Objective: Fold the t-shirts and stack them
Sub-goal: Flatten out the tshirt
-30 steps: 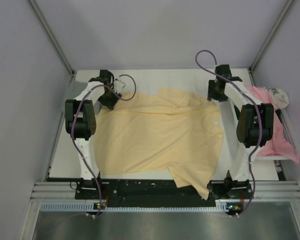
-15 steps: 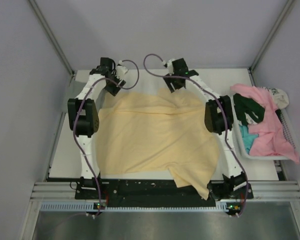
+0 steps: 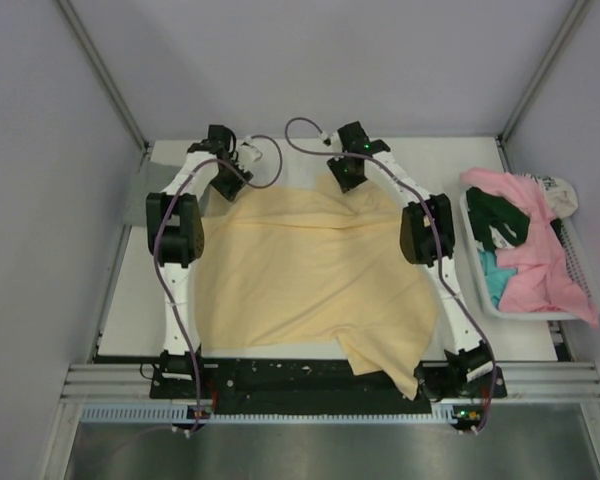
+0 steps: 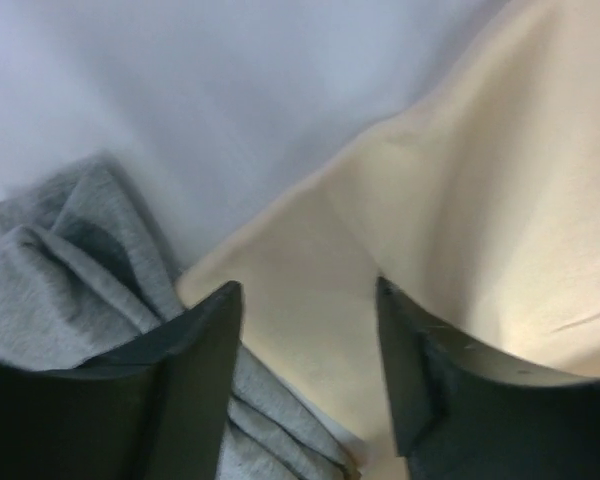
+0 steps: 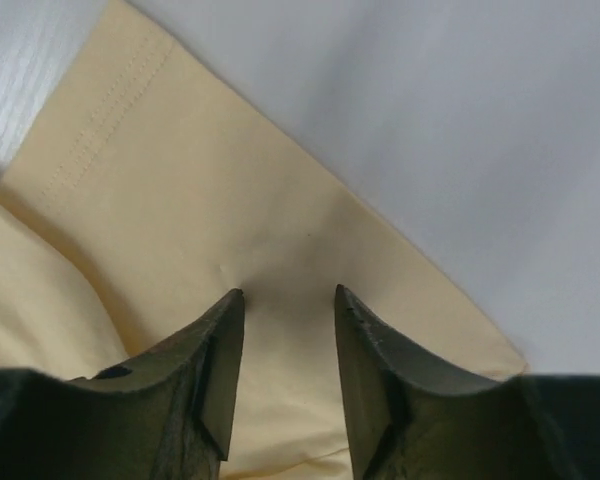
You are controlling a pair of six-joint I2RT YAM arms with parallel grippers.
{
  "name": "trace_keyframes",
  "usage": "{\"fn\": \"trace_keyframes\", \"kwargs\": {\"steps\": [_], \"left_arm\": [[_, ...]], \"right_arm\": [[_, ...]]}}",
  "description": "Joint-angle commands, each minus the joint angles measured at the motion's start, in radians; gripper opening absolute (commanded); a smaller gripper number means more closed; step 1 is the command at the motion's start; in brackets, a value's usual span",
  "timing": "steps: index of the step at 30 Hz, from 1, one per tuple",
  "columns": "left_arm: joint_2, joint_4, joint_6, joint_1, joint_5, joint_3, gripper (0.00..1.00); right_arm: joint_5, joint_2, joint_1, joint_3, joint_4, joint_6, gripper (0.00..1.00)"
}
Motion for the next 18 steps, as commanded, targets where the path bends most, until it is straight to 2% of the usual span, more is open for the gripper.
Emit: {"fn": "trace_keyframes", "kwargs": {"steps": [1,2,3,4,5,8,12,15,18], "left_arm": [[0.039,-0.073,0.034,0.006,0.047,0.006,0.49],[0.039,-0.079,0.039,0.006,0.055,0.003,0.41],[0.039,-0.084,0.042,0.006,0.059,0.003,0.28],[0.039,-0.084,0.042,0.006,0.056,0.002,0.16],[0.039,-0.082,0.042,0.004,0.047,0.0,0.01],[0.037,-0.023,0.028,0.006,-0.054,-0.001,0.0],[0.033,0.1,-0.008,0.006,-0.16,0.003,0.0],[0.037,0.201,-0.033,0.002,-0.246,0.019,0.0],[0.042,0.269,-0.032,-0.002,-0.258,0.033,0.0]], "right_arm": [[-0.184,0.063,-0.077,-0.004,-0.09,0.21,0.36],[-0.218,0.07,-0.097,-0.005,-0.088,0.263,0.3],[-0.248,0.075,-0.115,-0.008,-0.085,0.312,0.23],[-0.296,0.078,-0.132,-0.013,-0.07,0.343,0.14],[-0.333,0.076,-0.152,-0.024,-0.046,0.386,0.0],[-0.375,0.05,-0.223,-0.068,0.078,0.542,0.0],[-0.344,0.012,-0.309,-0.107,0.273,0.736,0.0],[-0.318,0.023,-0.361,-0.102,0.359,0.874,0.0],[-0.27,0.032,-0.398,-0.107,0.398,0.943,0.0]]}}
